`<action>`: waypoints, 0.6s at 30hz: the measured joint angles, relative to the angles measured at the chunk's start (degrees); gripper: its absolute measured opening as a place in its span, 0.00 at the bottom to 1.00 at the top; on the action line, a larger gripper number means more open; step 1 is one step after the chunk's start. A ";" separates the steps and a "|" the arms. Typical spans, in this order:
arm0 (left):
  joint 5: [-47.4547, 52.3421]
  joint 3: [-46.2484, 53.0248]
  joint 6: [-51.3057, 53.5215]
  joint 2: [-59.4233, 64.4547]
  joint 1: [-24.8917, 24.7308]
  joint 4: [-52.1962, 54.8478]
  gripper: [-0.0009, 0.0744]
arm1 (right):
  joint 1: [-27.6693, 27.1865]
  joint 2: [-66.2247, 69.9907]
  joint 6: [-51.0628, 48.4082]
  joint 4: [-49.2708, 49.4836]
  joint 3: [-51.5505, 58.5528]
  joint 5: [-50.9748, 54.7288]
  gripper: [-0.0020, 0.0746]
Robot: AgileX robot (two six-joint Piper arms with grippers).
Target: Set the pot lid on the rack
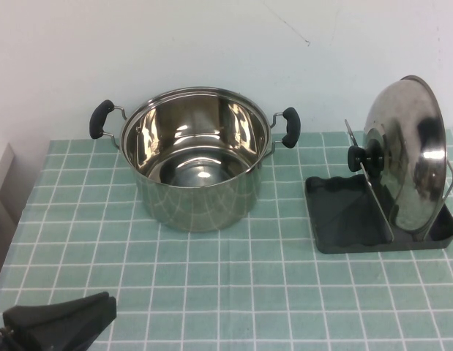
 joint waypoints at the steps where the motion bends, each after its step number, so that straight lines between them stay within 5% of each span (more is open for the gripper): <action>1: -0.16 0.59 0.00 -0.19 0.00 0.00 0.01 | 0.00 -1.39 -0.04 0.26 1.31 -0.16 0.03; 18: -0.41 1.50 0.19 -0.54 0.00 0.13 0.01 | 0.00 -4.56 -0.03 3.83 5.12 -0.97 0.03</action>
